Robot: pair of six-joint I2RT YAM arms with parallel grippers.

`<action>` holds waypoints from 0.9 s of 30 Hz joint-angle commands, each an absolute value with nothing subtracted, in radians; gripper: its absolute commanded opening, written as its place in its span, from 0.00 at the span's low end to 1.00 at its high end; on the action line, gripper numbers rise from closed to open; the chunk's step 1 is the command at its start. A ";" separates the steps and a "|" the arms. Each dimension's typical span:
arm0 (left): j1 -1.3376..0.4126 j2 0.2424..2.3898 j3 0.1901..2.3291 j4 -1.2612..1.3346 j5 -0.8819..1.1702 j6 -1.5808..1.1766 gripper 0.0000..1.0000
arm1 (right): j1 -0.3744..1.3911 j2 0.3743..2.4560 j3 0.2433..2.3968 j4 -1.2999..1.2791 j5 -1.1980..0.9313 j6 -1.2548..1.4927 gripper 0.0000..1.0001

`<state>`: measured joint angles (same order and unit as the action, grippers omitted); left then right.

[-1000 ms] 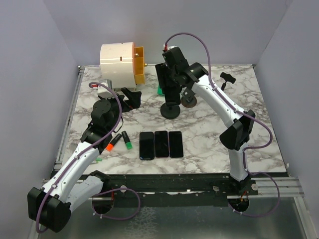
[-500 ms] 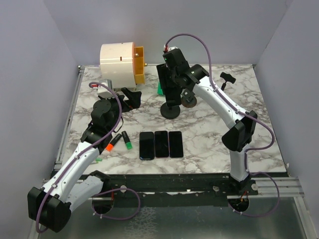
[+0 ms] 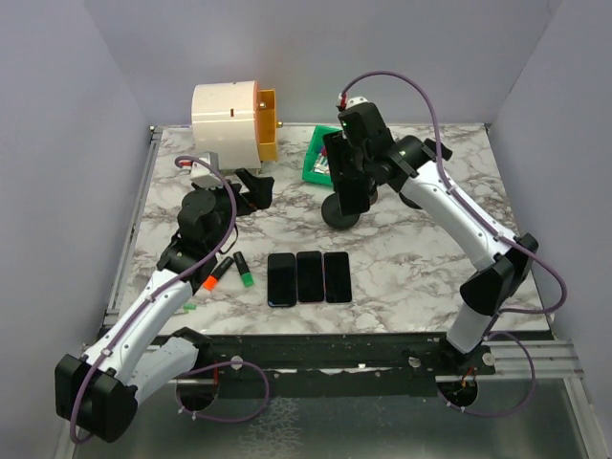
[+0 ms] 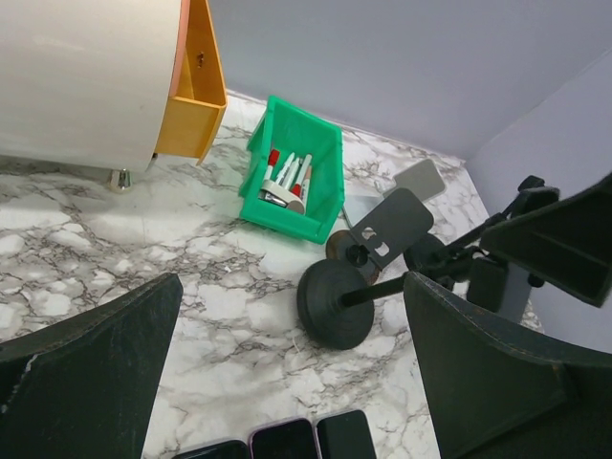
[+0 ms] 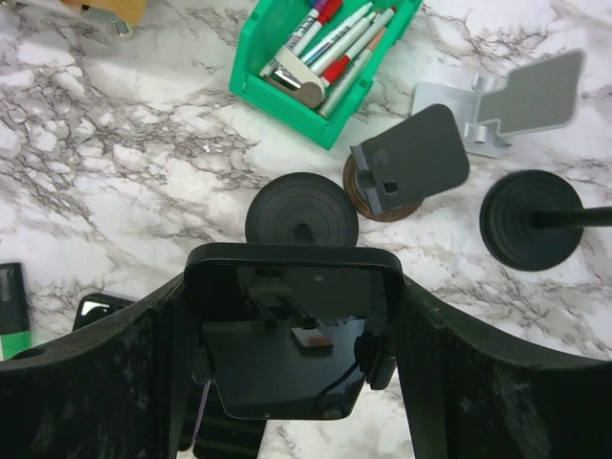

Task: Remove the phone from the phone stand
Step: Pick up the phone stand with the phone at the center of the board, then place the phone stand with the phone at the center of the board.

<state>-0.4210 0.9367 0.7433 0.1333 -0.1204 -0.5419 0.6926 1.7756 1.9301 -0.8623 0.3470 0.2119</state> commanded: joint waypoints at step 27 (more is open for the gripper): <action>-0.425 0.995 0.733 0.144 -0.074 -0.564 0.97 | 0.692 1.340 1.499 -0.777 0.442 0.286 0.46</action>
